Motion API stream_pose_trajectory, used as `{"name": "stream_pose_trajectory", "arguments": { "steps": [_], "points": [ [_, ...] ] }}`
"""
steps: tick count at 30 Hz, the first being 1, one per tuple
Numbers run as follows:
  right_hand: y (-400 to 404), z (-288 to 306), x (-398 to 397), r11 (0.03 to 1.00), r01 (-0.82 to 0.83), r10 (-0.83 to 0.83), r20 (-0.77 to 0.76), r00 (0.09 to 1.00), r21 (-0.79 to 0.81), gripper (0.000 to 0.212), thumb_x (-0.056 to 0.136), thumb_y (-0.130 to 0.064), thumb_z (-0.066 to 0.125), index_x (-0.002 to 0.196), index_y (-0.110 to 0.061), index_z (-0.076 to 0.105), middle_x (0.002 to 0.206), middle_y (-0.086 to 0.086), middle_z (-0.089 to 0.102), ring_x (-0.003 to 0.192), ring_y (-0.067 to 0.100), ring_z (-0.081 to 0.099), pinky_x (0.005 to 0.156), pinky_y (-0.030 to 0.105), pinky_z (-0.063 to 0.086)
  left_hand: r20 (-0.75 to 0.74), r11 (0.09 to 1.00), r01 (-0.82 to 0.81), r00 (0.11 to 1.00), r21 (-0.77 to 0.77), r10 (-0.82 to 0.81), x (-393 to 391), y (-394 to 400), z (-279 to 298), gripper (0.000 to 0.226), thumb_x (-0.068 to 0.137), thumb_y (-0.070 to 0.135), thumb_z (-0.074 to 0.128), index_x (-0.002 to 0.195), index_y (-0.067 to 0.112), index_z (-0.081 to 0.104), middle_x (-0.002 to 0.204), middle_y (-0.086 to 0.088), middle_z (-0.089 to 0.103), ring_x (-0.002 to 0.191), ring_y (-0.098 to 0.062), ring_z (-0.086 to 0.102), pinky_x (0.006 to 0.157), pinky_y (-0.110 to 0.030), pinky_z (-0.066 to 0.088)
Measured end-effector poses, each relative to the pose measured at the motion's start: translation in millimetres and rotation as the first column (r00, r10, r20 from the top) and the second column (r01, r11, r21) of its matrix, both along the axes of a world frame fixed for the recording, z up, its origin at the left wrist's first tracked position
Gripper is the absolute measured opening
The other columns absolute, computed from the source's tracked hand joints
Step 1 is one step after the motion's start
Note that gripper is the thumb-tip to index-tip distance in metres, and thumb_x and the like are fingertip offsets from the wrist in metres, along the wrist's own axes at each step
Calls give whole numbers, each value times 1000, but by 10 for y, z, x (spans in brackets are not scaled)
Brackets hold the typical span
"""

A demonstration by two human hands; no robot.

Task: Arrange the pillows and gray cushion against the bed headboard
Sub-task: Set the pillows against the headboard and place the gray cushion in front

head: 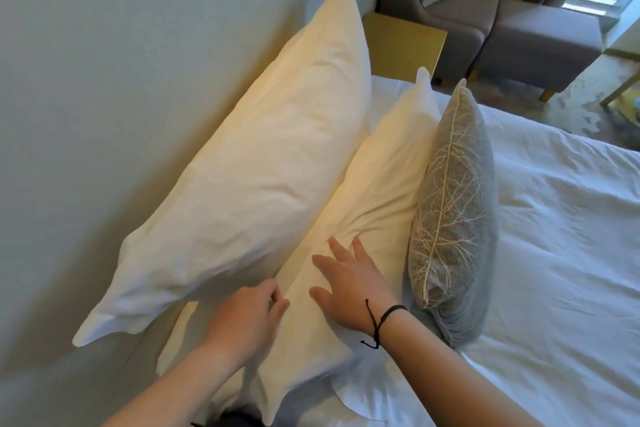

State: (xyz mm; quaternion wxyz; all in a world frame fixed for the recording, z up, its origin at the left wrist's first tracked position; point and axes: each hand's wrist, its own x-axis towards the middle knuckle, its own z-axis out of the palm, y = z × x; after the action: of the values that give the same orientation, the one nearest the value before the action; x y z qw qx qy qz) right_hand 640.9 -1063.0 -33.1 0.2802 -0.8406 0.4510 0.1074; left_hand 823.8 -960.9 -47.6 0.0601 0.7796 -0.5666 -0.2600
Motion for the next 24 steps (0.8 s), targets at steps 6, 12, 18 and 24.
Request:
{"name": "stream_pose_trajectory", "arguments": {
  "steps": [6,12,18,24],
  "points": [
    [-738,513,-359,916,285,-194,309,931,-284,57,88,-57,51,139,-34,46,154,-2,38,147,23,21,116,45,20,-150,997,53,987,-62,-62,-278,-955,302,17,94,46,51,108,36,53,91,15,62,83,-8,60,74,-30,50],
    [-1454,336,-1181,701,699,-688,125,715,-139,102,74,-64,68,151,-44,3,164,8,-1,148,36,7,113,63,23,-348,1000,-3,938,-14,-2,-606,-2322,358,35,93,37,57,123,19,56,112,3,62,106,-21,59,87,-33,45],
    [-1489,30,-1328,634,773,-747,271,607,16,112,71,-52,78,141,-61,-10,163,6,2,149,30,9,111,66,25,-588,973,-180,775,147,232,-941,-3466,266,29,93,32,60,99,3,60,91,-15,56,83,-30,60,84,-46,54],
    [-1497,-84,-1436,628,777,-741,341,579,45,108,70,-50,77,135,-71,-7,162,0,12,148,22,17,107,53,35,-703,932,-275,614,236,360,-1199,-4369,181,48,84,41,75,107,3,60,107,-11,62,99,-30,62,93,-43,52]
  ]
}}
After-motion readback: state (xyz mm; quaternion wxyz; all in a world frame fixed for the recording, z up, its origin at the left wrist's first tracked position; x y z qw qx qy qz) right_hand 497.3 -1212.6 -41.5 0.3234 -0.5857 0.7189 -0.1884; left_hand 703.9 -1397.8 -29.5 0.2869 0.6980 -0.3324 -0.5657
